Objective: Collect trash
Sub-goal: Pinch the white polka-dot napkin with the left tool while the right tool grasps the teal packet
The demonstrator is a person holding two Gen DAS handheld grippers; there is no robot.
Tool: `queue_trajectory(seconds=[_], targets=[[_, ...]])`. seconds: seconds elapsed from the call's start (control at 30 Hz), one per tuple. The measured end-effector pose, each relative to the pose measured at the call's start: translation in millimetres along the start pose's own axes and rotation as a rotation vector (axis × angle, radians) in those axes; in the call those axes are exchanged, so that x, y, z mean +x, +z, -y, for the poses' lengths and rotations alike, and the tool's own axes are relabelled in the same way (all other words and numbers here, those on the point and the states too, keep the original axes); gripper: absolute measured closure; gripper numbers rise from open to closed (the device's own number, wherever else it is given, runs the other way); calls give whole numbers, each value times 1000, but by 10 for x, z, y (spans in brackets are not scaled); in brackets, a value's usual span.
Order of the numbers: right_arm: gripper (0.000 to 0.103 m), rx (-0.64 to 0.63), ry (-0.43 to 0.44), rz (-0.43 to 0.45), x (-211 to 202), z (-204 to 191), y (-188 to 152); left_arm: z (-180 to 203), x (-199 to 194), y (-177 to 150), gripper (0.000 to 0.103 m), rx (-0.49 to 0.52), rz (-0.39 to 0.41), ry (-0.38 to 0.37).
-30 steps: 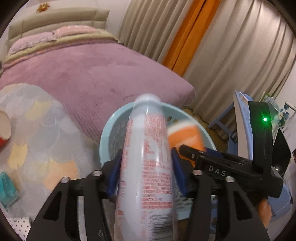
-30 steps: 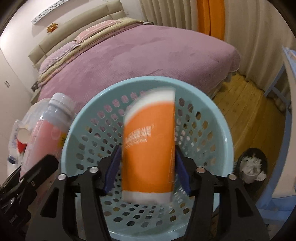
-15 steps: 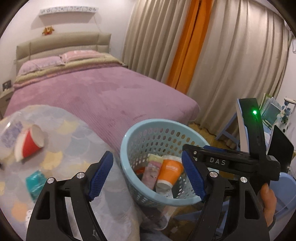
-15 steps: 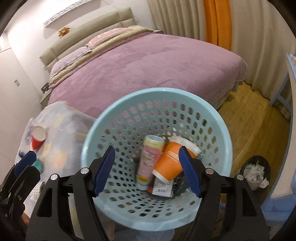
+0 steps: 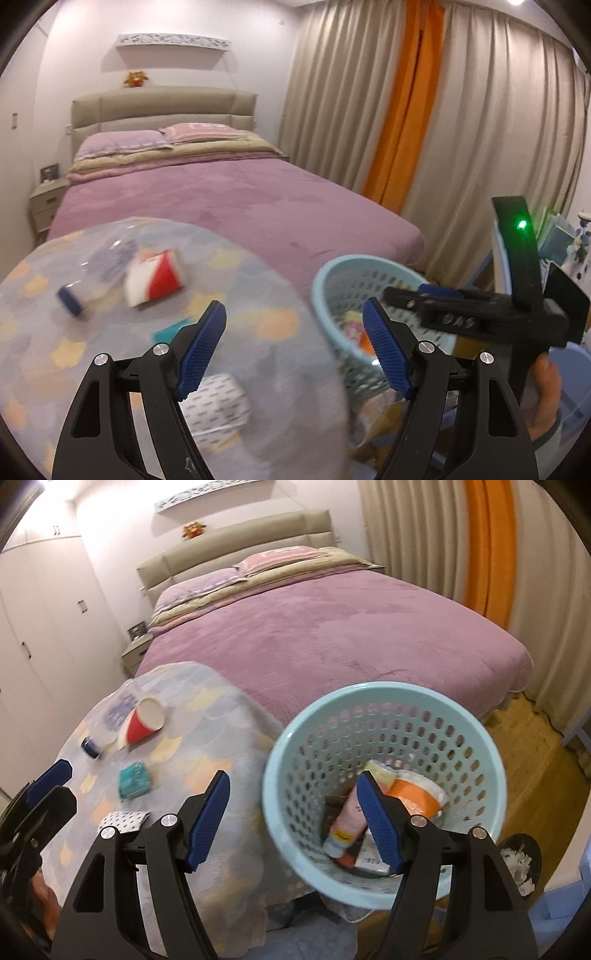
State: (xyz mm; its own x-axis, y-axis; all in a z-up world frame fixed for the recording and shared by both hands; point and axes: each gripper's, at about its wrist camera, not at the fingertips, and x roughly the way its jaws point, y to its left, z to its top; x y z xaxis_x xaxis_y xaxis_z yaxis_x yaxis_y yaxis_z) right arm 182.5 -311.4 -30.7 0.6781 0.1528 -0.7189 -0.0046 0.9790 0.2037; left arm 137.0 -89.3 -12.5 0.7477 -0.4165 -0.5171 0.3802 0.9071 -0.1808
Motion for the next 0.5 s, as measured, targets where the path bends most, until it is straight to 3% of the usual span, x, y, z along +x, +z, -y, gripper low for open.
queue_trajectory(seconds=[0.3, 0.5], targets=[[36, -27, 22, -30, 55, -201, -73, -665, 24, -271, 28, -76, -105, 76], [35, -49, 25, -37, 70, -282, -124, -855, 321, -461, 29, -85, -220, 35]])
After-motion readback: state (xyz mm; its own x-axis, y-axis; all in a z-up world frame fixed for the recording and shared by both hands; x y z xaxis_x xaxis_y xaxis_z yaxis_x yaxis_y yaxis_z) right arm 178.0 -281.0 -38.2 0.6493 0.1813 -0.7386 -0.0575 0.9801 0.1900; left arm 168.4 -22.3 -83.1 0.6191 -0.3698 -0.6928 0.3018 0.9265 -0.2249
